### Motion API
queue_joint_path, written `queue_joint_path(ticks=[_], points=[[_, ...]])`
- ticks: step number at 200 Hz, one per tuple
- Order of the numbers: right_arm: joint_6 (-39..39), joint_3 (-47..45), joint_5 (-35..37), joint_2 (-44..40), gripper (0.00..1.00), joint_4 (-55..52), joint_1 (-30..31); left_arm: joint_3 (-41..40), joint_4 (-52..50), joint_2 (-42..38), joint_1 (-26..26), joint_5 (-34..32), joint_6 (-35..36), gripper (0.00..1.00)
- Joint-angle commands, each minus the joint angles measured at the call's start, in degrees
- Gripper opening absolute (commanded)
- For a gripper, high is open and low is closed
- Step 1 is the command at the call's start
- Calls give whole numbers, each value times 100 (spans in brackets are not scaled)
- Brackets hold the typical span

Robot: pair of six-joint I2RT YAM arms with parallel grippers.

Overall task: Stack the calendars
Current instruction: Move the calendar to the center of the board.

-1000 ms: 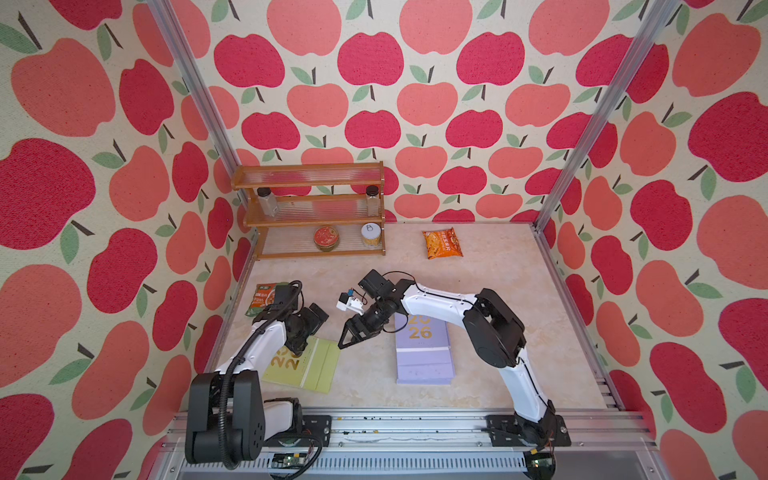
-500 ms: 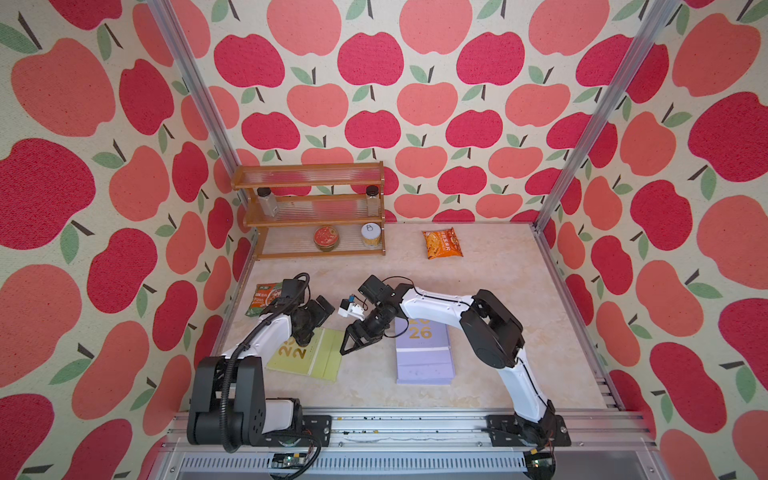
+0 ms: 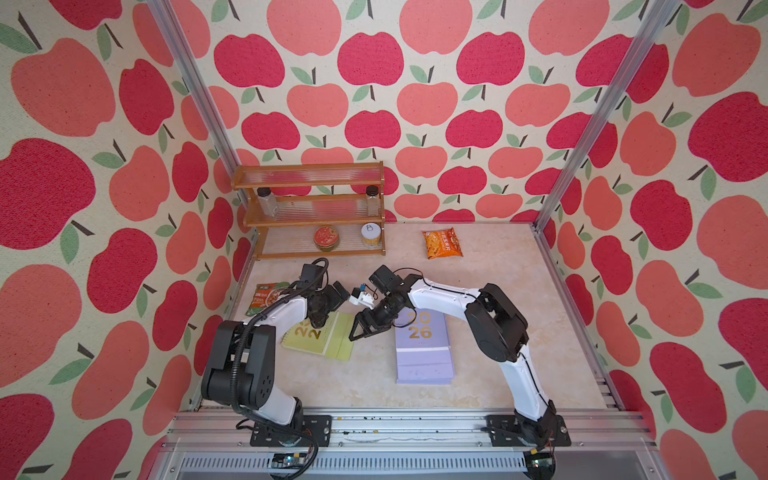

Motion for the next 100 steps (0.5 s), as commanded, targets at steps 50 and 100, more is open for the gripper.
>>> queue_joint_path(ticks=[50, 100], points=[[-914, 828, 217, -331, 80, -692, -601, 807, -1024, -206, -50, -471, 224, 100], [-1646, 2022, 456, 84, 80, -1205, -817, 399, -1955, -1984, 165, -900, -557, 99]])
